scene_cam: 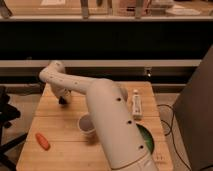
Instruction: Place the eraser on the white sponge
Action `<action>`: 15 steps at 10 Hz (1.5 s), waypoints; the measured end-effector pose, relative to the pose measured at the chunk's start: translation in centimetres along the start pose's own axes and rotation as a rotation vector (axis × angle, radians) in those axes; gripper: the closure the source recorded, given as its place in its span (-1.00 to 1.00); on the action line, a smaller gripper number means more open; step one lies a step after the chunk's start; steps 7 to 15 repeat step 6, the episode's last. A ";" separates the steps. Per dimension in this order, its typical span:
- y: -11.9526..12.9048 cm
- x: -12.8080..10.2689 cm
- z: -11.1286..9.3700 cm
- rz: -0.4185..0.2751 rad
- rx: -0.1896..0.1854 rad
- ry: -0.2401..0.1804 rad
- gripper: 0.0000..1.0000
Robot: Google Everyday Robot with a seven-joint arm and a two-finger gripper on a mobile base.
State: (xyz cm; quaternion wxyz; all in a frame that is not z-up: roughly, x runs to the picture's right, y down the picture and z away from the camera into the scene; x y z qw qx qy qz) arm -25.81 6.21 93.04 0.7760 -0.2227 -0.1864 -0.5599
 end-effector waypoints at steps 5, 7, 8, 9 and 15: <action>1.4 -0.7 -0.4 -0.008 0.000 0.011 0.98; 1.6 -1.0 -0.6 -0.010 0.000 0.014 0.98; 1.6 -1.0 -0.6 -0.010 0.000 0.014 0.98; 1.6 -1.0 -0.6 -0.010 0.000 0.014 0.98; 1.6 -1.0 -0.6 -0.010 0.000 0.014 0.98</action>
